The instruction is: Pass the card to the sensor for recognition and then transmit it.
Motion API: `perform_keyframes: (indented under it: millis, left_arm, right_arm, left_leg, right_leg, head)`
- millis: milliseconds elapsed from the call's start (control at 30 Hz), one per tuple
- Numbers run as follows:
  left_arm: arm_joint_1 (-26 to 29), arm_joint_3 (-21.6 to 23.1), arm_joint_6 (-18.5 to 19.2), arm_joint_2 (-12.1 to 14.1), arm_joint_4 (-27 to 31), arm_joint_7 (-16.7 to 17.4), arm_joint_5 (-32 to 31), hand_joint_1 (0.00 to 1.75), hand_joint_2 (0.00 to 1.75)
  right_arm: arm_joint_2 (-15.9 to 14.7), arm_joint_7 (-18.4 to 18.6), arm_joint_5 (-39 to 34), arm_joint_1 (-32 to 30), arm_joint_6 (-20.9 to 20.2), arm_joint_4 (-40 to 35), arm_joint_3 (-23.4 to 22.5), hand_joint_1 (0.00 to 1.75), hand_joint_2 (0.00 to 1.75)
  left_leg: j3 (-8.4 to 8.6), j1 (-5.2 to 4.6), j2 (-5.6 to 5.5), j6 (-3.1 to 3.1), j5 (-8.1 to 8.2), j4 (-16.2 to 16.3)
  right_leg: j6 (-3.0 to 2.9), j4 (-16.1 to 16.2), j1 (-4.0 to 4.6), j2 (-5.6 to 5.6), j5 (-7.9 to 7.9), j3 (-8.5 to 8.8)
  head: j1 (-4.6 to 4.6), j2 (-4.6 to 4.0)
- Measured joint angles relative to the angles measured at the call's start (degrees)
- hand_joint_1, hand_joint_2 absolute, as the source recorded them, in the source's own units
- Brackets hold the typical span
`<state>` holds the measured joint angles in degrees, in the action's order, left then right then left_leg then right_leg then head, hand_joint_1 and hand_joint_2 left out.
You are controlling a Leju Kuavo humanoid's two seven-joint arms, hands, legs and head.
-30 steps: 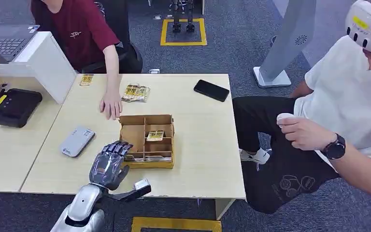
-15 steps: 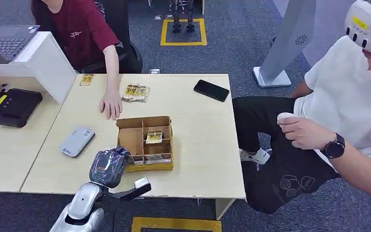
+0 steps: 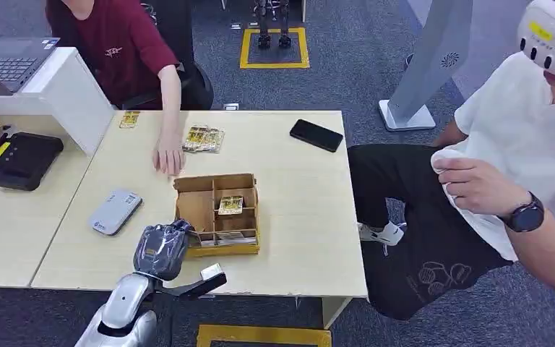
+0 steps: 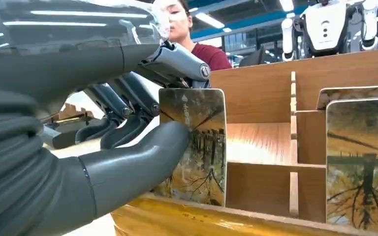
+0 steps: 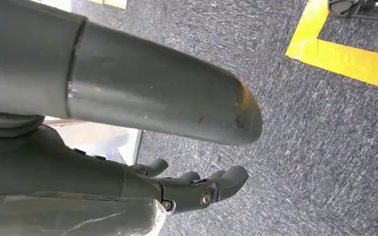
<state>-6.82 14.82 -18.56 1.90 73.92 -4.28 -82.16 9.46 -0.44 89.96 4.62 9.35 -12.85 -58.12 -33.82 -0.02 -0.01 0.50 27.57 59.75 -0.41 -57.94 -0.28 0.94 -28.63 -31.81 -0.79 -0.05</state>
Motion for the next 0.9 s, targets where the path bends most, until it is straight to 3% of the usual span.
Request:
perform_keyframes:
  millis: [400, 733, 900]
  left_arm:
    - [-0.59, -0.2, 0.98, 2.01, 10.18, 0.11, 1.88, 1.75, 1.75]
    - [-0.82, -1.01, 1.07, 2.82, 12.83, 0.07, 2.49, 1.75, 1.75]
    - [-5.21, -3.24, 1.81, 1.92, 12.5, 5.8, -2.91, 1.75, 1.75]
  right_arm:
    - [0.0, -0.17, -0.02, -0.01, 0.0, 0.0, 0.0, 0.0, 0.0]
    - [0.0, -0.15, 0.0, -0.01, -0.11, 0.0, 0.02, 0.0, 0.0]
    - [0.0, -0.2, 0.0, 0.01, -0.63, 0.0, 1.23, 0.0, 0.0]
  left_leg:
    - [-0.01, 0.0, 0.0, 0.0, 0.0, 0.0]
    - [-0.01, 0.0, 0.0, 0.0, 0.0, 0.0]
    - [-0.01, 0.0, -0.01, 0.0, -0.04, 0.01]
  right_leg:
    - [0.0, 0.0, 0.0, 0.0, 0.0, 0.0]
    - [0.0, 0.0, 0.0, 0.0, 0.0, -0.02]
    - [-0.01, 0.0, 0.0, -0.02, 0.03, -0.01]
  head:
    - [0.0, 0.0]
    - [0.0, 0.0]
    - [0.0, -0.02]
